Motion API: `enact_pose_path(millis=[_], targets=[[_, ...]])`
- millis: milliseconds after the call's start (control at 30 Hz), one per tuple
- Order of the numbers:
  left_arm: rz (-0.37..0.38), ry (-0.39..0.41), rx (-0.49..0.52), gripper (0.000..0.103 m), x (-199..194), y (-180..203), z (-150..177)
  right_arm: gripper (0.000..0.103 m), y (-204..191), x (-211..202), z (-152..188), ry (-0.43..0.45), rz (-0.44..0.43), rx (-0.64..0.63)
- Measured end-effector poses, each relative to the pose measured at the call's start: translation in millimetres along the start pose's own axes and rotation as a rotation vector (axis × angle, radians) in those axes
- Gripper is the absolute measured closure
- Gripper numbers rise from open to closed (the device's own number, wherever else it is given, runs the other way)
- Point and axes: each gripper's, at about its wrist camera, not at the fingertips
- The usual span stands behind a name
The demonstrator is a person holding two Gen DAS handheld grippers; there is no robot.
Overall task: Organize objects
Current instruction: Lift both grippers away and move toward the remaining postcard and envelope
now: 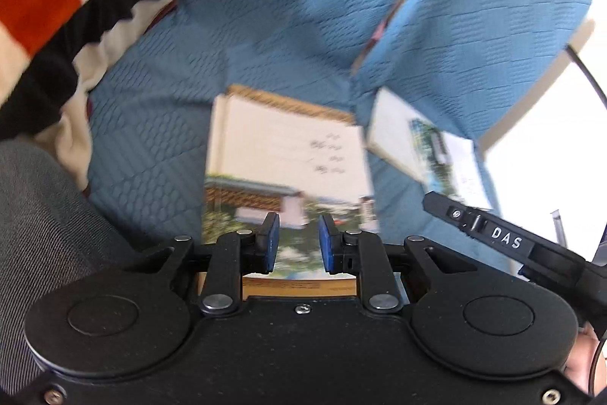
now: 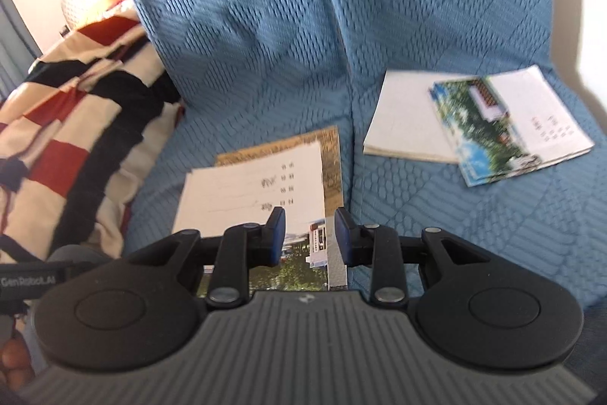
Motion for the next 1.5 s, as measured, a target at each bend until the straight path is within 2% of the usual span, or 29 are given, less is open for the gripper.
enact_pose_path(millis=[267, 433, 600, 700, 1100, 1267, 1400, 1467, 1500], targets=[[0.040, 0.075, 0.051, 0.083, -45, 34, -4, 0.071, -11, -58, -7, 0.082, -0.037, -0.034], [0.086, 0.132, 0.043, 0.083, -75, 44, -8, 0.071, -19, -89, -9, 0.126, -0.034, -0.074], [0.096, 0.186, 0.052, 0.077, -96, 54, -13, 0.070, -16, -110, -11, 0.167, -0.038, -0.043], [0.103, 0.180, 0.066, 0.065, -96, 60, -11, 0.070, -11, -118, -7, 0.179, -0.022, -0.017], [0.141, 0.192, 0.109, 0.046, -101, 79, -3, 0.069, 0, -151, 5, 0.185, 0.083, -0.021], [0.137, 0.183, 0.120, 0.026, -101, 82, -1, 0.063, 3, -153, 7, 0.185, 0.104, -0.009], [0.132, 0.184, 0.147, 0.016, -102, 85, 1, 0.063, 6, -153, 8, 0.177, 0.108, -0.003], [0.134, 0.184, 0.156, 0.005, -102, 86, 3, 0.062, 7, -153, 9, 0.174, 0.119, 0.001], [0.133, 0.187, 0.159, 0.003, -103, 87, 3, 0.054, 8, -154, 9, 0.173, 0.129, 0.004]])
Point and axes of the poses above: each gripper's, at about its wrist camera, not at the fingertips, and x roughly the way its jaws point, y to its right, z to its underside, and after that the axes turned 9 degrees about -z, right-handed
